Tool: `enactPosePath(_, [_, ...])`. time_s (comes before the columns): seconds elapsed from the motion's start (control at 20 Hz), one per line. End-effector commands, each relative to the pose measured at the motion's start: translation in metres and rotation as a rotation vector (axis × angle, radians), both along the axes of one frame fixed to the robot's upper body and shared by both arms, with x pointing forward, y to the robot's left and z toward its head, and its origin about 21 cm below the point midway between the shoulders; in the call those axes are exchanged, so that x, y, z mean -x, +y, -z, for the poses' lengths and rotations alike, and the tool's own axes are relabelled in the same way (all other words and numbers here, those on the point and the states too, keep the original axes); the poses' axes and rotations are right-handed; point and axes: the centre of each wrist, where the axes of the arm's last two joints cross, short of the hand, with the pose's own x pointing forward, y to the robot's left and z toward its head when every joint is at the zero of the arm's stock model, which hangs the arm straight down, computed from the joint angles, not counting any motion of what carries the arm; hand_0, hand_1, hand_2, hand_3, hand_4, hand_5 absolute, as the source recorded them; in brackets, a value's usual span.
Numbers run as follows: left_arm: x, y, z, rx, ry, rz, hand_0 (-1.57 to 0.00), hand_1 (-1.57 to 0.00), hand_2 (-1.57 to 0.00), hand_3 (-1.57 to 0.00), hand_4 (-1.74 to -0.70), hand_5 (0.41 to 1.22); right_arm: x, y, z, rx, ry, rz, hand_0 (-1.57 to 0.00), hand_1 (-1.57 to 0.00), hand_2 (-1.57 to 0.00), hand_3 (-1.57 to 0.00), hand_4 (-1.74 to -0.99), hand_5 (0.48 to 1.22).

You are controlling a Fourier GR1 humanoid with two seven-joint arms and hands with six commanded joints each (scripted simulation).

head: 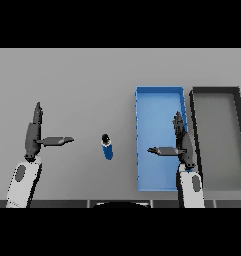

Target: Pick up the blue pipe and place it into the blue bin.

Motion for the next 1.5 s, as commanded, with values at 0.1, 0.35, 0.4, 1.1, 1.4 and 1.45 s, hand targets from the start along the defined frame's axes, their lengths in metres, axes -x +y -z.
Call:
enactPosePath(0.1, [-0.001, -0.004, 0.000, 0.001, -0.007, 0.004, 0.00, 0.00, 0.00, 0.00, -0.97, 0.593, -0.001, -0.004, 0.000, 0.002, 0.003, 0.003, 0.00, 0.00, 0.00, 0.00, -1.205, 0.629])
enactPosePath(0.35, [0.011, 0.015, 0.004, -0.121, -0.012, 0.189, 0.00, 0.00, 0.00, 0.00, -0.96, 0.592, 0.015, -0.032, -0.007, 0.230, -0.129, -0.054, 0.00, 0.00, 0.00, 0.00, -1.201, 0.628])
enactPosePath(0.4, [0.010, 0.020, 0.002, -0.148, -0.003, 0.236, 0.00, 0.00, 0.00, 0.00, -0.96, 0.590, 0.019, -0.034, -0.010, 0.275, -0.143, -0.075, 0.00, 0.00, 0.00, 0.00, -1.197, 0.627])
enactPosePath(1.1, [0.042, -0.011, 0.003, -0.146, 0.127, 0.679, 0.00, 0.00, 0.00, 0.00, -1.11, 0.497, 0.023, -0.033, -0.017, 0.336, -0.125, -0.110, 0.00, 0.00, 0.00, 0.00, -1.164, 0.617])
enactPosePath(1.4, [0.047, -0.056, 0.017, -0.151, 0.166, 0.768, 0.00, 0.00, 0.00, 0.00, -1.14, 0.452, 0.024, -0.032, -0.015, 0.306, -0.104, -0.109, 0.00, 0.00, 0.00, 0.00, -1.205, 0.618])
enactPosePath(1.45, [0.048, -0.065, 0.022, -0.143, 0.160, 0.780, 0.00, 0.00, 0.00, 0.00, -1.15, 0.451, 0.022, -0.029, -0.017, 0.303, -0.120, -0.107, 0.00, 0.00, 0.00, 0.00, -1.213, 0.625])
